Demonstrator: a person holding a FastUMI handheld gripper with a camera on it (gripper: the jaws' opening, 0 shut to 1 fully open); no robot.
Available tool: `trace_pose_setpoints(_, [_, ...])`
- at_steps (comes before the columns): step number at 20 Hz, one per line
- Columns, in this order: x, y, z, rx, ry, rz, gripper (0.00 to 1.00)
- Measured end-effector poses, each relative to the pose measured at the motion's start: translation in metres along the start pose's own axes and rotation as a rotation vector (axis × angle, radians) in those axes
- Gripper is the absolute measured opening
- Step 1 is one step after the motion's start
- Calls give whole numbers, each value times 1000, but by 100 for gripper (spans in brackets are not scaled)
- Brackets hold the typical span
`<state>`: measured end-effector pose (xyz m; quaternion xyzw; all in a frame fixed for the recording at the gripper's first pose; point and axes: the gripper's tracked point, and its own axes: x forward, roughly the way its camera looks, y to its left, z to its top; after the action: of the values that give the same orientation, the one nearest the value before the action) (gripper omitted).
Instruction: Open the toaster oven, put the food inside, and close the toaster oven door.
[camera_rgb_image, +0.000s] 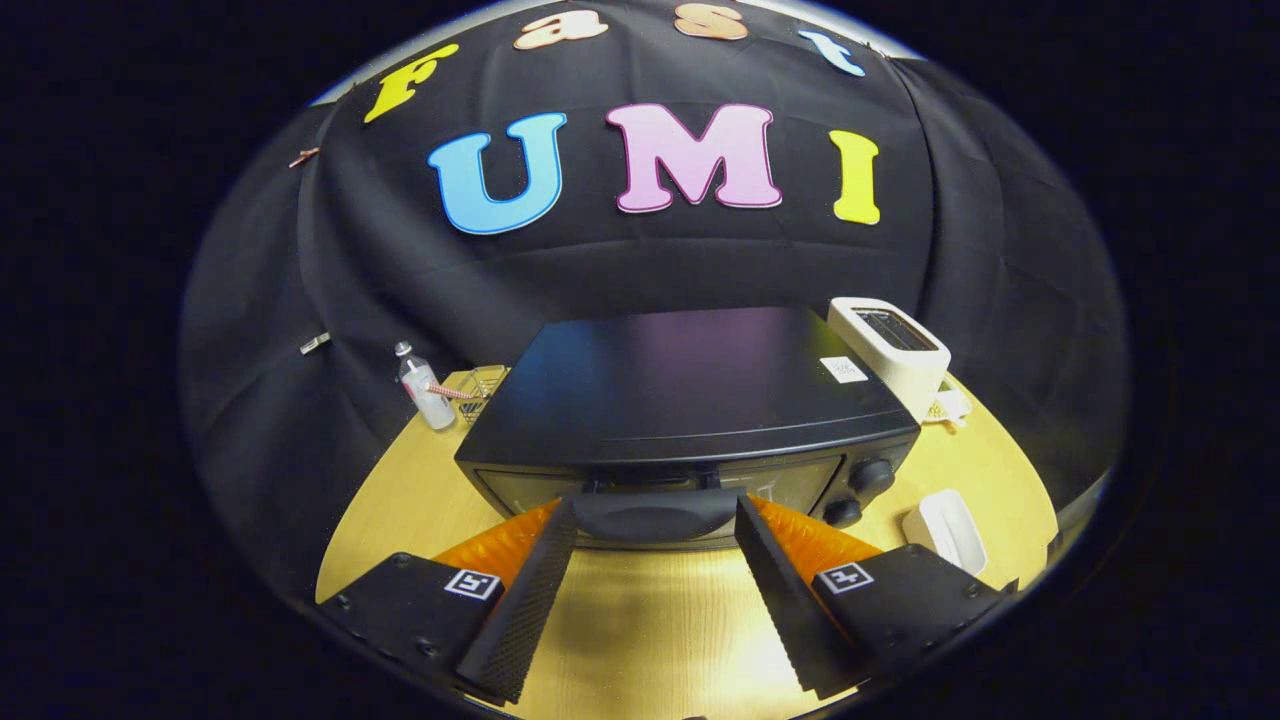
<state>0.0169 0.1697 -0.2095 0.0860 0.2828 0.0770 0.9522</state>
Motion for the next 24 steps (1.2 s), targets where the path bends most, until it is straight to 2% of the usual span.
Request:
trace_pose_setpoints(10, [-54, -34, 26, -39, -88, -20, 98])
trace_pose_setpoints(15, [-87, -41, 74, -93, -188, -31, 98])
trace_pose_setpoints(24, [-129, -44, 143, -103, -341, -35, 98])
